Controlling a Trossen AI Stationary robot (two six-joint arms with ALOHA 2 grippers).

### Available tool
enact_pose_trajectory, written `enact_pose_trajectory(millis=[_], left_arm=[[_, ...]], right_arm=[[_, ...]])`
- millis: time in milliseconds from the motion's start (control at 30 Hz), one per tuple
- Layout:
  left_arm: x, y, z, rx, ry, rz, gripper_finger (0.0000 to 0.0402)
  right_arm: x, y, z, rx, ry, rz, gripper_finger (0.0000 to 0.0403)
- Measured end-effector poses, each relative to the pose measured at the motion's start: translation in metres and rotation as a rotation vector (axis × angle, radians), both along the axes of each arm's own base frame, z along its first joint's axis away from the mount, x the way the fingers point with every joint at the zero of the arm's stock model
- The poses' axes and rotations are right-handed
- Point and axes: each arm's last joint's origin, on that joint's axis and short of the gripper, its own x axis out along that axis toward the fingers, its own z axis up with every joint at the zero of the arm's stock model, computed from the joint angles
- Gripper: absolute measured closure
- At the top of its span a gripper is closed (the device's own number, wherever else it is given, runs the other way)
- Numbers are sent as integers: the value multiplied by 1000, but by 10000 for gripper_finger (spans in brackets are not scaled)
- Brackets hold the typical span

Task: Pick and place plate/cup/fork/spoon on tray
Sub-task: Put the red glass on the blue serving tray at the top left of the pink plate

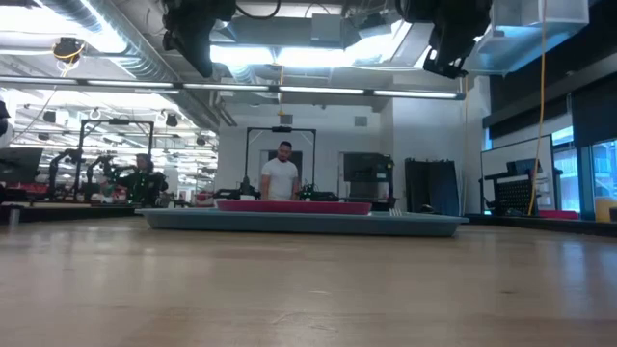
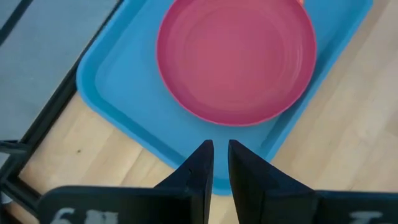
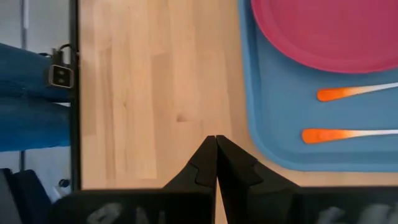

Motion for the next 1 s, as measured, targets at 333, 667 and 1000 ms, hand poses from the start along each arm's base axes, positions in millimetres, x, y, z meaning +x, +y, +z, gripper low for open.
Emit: enact_pose_trajectory(millis=[333, 667, 1000], left_arm=[[0, -1, 0, -27, -6, -15, 360], [0, -1, 0, -27, -6, -16, 360], [0, -1, 0, -27, -6, -15, 360]], right_arm=[[4, 1, 2, 15, -42, -7, 398], [4, 0, 2, 20, -24, -57, 389], [6, 0, 3, 17, -55, -19, 388]])
